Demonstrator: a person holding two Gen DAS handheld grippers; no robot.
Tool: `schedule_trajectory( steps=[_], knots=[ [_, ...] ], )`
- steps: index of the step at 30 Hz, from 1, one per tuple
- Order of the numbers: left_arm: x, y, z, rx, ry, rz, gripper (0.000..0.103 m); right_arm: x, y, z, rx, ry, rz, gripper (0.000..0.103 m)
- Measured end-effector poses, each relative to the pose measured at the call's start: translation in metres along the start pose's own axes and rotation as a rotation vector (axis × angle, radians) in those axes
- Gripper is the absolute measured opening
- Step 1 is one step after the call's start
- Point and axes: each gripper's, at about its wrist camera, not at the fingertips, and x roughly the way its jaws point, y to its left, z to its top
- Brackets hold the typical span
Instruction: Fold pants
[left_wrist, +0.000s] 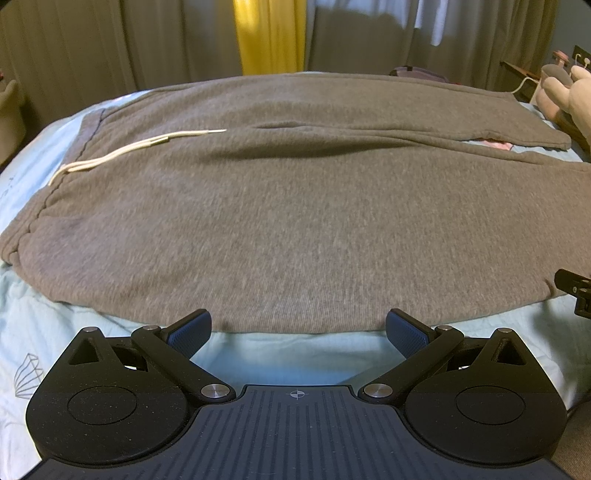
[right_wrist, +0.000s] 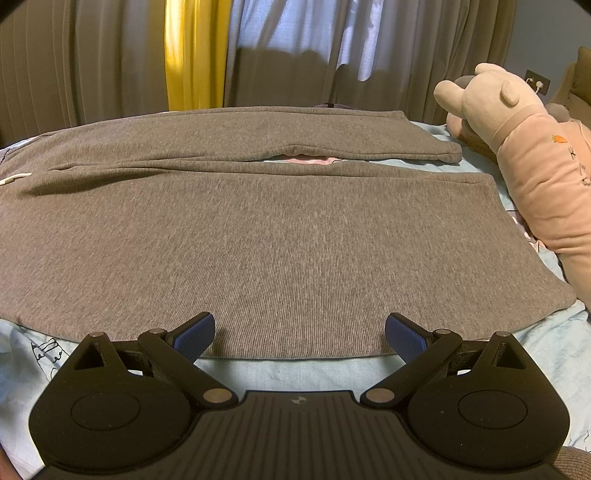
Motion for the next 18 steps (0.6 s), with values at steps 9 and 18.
schedule_trajectory(
  steps=[9, 18],
  knots=[
    [0.0000, 0.0000, 0.0000, -0.001, -0.001, 0.000, 0.103, 0.0005, 0.0006, -0.0001, 0.000, -0.001, 0.001, 0.099],
    [0.0000, 0.0002, -0.0002, 0.000, 0.000, 0.001, 0.103, 0.0005, 0.0014, -0.0002, 0.001, -0.001, 0.001, 0.099]
  ],
)
